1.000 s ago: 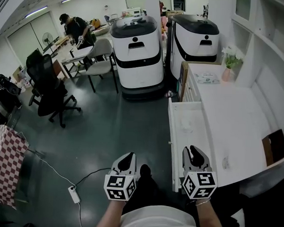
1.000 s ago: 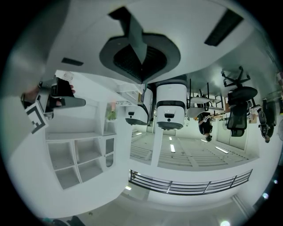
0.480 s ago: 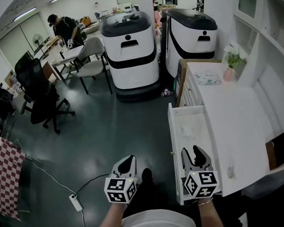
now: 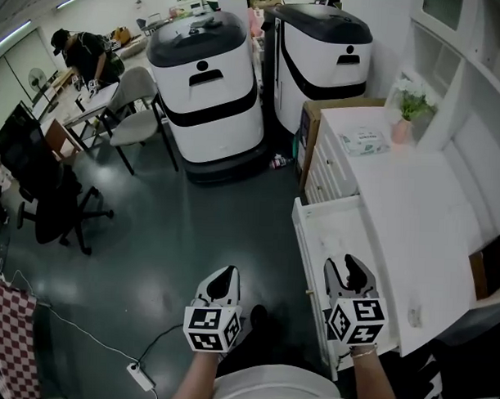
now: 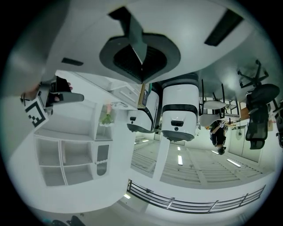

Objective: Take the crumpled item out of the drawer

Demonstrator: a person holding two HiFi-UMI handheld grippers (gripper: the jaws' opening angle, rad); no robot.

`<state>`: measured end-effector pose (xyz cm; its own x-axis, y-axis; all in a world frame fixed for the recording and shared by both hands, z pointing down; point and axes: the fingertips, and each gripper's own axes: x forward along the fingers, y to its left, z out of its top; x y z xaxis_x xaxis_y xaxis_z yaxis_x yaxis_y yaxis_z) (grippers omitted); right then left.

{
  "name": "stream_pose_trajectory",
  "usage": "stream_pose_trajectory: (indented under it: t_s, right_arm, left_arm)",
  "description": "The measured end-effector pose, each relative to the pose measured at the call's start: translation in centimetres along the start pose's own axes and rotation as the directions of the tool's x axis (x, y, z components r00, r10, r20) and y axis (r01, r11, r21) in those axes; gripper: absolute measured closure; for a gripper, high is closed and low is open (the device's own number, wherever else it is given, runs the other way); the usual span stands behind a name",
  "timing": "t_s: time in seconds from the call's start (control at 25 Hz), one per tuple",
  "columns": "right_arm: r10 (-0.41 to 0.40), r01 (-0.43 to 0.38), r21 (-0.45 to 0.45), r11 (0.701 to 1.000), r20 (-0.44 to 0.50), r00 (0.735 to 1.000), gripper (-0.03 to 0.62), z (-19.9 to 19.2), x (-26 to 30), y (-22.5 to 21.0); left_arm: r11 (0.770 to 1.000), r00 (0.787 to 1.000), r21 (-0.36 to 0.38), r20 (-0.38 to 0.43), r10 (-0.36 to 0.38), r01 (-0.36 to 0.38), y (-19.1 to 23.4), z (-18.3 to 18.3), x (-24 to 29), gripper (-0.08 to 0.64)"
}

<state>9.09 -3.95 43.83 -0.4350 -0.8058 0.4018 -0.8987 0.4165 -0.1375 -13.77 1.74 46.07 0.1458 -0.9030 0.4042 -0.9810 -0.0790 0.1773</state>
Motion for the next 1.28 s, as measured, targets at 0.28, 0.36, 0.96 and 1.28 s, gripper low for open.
stream_pose_trajectory:
  t_s: [0.28, 0.36, 0.96, 1.28]
  right_arm:
    - [-0.108, 0.108, -0.008, 0.994, -0.015, 0.994, 0.423, 1.1, 2.5, -1.1]
    - [-0.125, 0.125, -0.002, 0.992, -0.006, 0.992, 0.423, 1.7, 2.8, -1.3]
    - [-0.185, 0.180, -0.065, 0.982, -0.081, 0.979, 0.425, 0.5, 6.3, -3.8]
    - [-0.152, 0.143, -0.067, 0.988, -0.162, 0.975, 0.423, -2.1, 9.3, -6.0]
  left_arm:
    - [0.998, 0.998, 0.011, -0.016, -0.065, 0.065, 2.4, 1.7, 3.4, 0.566]
    - [0.997, 0.997, 0.010, -0.013, -0.076, 0.076, 3.0, 2.2, 4.0, 0.566]
    - [0.987, 0.986, 0.014, -0.055, -0.160, 0.161, 3.5, 3.3, 7.8, 0.566]
    - [0.984, 0.982, 0.046, -0.095, -0.165, 0.170, 2.7, 3.8, 10.6, 0.566]
